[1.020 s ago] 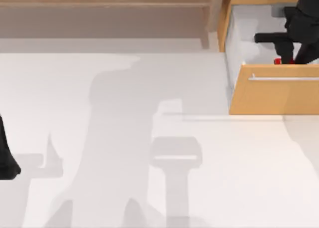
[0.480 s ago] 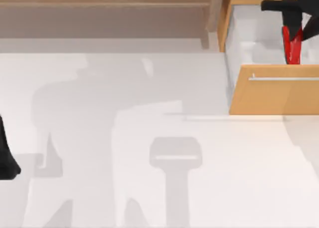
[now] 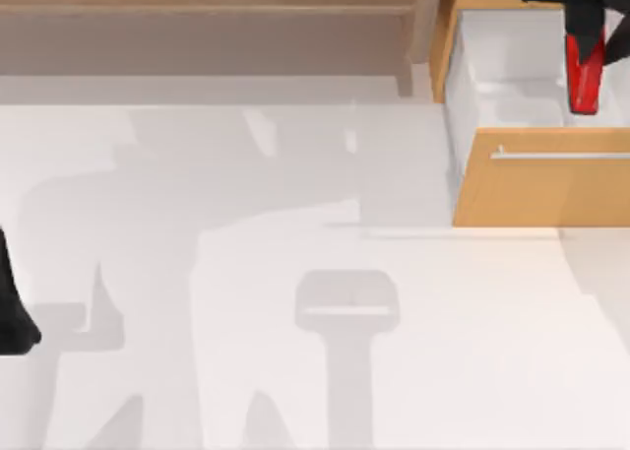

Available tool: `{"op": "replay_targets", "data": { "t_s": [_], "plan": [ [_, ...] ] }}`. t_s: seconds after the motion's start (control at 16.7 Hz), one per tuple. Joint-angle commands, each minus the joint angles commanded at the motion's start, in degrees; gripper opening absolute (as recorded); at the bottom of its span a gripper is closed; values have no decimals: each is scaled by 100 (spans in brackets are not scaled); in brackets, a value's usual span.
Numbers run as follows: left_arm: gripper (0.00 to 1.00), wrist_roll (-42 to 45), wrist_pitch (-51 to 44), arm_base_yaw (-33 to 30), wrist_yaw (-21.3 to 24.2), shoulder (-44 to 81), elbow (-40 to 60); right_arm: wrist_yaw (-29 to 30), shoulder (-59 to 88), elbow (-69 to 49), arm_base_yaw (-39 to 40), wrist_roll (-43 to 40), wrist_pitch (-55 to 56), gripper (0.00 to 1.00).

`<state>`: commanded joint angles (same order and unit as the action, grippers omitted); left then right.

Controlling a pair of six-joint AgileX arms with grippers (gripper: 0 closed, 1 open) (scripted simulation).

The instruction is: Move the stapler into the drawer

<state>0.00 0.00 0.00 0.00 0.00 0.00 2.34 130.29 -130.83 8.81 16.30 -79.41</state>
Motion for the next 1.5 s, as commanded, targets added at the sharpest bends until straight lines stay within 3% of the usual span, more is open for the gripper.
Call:
{"op": "replay_targets", "data": {
  "t_s": [0.36,0.66,1.44,1.5],
  "plan": [
    [100,0,0,0,0,0,0,-148,900,397,-91,-677,296,0],
    [100,0,0,0,0,0,0,-173,969,453,-95,-727,278,0],
    [100,0,0,0,0,0,0,-173,969,453,-95,-727,278,98],
    [100,0,0,0,0,0,0,-173,969,453,-95,-727,278,100]
  ]
}}
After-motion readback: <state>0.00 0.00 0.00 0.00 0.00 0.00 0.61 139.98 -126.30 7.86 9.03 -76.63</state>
